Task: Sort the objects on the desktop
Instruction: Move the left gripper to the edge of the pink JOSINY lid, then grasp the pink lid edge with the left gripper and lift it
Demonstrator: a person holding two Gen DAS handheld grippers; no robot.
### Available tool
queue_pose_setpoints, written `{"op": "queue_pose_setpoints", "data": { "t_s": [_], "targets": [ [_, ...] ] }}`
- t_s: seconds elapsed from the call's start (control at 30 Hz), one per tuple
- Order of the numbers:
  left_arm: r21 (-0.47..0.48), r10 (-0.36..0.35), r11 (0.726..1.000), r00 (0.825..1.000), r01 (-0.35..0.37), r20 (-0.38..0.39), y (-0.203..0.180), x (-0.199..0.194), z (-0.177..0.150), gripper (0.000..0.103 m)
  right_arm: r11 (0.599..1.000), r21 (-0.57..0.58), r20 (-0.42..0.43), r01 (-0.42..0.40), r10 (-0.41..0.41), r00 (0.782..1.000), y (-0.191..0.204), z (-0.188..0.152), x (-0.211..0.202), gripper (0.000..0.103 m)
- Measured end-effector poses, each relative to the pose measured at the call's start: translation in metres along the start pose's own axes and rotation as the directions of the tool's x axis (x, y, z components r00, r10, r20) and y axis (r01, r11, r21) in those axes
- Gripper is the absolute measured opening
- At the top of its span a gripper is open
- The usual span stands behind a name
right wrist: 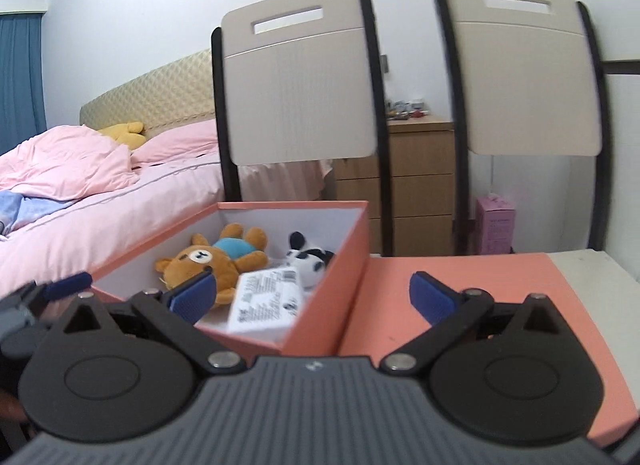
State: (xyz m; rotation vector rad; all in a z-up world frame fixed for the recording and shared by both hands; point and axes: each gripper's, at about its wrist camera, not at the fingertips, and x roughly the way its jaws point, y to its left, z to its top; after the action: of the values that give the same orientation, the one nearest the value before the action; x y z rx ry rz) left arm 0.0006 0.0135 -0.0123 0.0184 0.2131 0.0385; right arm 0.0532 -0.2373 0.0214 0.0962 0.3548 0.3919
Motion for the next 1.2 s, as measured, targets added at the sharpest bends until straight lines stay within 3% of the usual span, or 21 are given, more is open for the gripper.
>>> {"op": "queue_pose_setpoints", "data": {
  "t_s": [0.23, 0.43, 0.57, 0.7, 0.77, 0.83, 0.87, 0.93, 0.97, 1.03, 1.1, 1.2],
  "targets": [
    [0.028, -0.004, 1.000, 1.000, 0.003, 0.007, -0.008, -0.002, -0.004, 0.103, 0.996, 0.093, 0.038, 0.006, -0.010, 0.999, -0.018, -0.026, -0.017, 0.103],
    [0.023, -0.048, 0.999, 0.999, 0.048, -0.003, -0.011, -0.002, -0.006, 0.103, 0.996, 0.083, 0.039, 0.012, -0.015, 0.999, -0.019, -0.029, -0.018, 0.103],
    [-0.062, -0.156, 0.986, 0.987, 0.153, -0.045, -0.004, -0.001, -0.003, 0.103, 0.996, 0.091, 0.056, 0.022, -0.027, 0.998, -0.021, -0.029, -0.022, 0.103],
    [-0.212, -0.294, 0.940, 0.950, 0.268, -0.100, 0.003, 0.000, -0.001, 0.103, 0.993, 0.110, 0.095, 0.033, -0.044, 0.995, -0.027, -0.027, -0.031, 0.103],
    [-0.273, -0.353, 0.912, 0.925, 0.306, -0.141, 0.002, 0.003, -0.002, 0.103, 0.991, 0.122, 0.121, 0.053, -0.067, 0.990, -0.031, -0.027, -0.037, 0.103],
    [-0.360, -0.421, 0.871, 0.886, 0.334, -0.194, 0.001, 0.009, -0.007, 0.103, 0.986, 0.146, 0.141, 0.075, -0.096, 0.985, -0.037, -0.027, -0.045, 0.103],
    [-0.418, -0.470, 0.838, 0.855, 0.352, -0.222, 0.001, 0.014, -0.010, 0.103, 0.983, 0.161, 0.151, 0.086, -0.110, 0.982, -0.041, -0.027, -0.049, 0.103],
    [-0.558, -0.592, 0.732, 0.770, 0.392, -0.236, 0.005, 0.026, -0.020, 0.103, 0.975, 0.195, 0.165, 0.110, -0.143, 0.976, -0.048, -0.029, -0.057, 0.103],
    [-0.624, -0.641, 0.674, 0.733, 0.395, -0.229, 0.005, 0.032, -0.027, 0.103, 0.969, 0.214, 0.168, 0.120, -0.157, 0.973, -0.052, -0.029, -0.060, 0.103],
    [-0.719, -0.701, 0.594, 0.671, 0.360, -0.243, 0.001, 0.048, -0.044, 0.103, 0.961, 0.246, 0.170, 0.124, -0.169, 0.971, -0.060, -0.032, -0.067, 0.103],
    [-0.773, -0.727, 0.556, 0.630, 0.305, -0.274, -0.007, 0.063, -0.060, 0.102, 0.959, 0.260, 0.165, 0.113, -0.159, 0.973, -0.065, -0.034, -0.072, 0.103],
    [-0.816, -0.738, 0.530, 0.599, 0.231, -0.310, -0.020, 0.083, -0.080, 0.100, 0.962, 0.261, 0.160, 0.078, -0.123, 0.979, -0.071, -0.034, -0.076, 0.103]
  ]
}}
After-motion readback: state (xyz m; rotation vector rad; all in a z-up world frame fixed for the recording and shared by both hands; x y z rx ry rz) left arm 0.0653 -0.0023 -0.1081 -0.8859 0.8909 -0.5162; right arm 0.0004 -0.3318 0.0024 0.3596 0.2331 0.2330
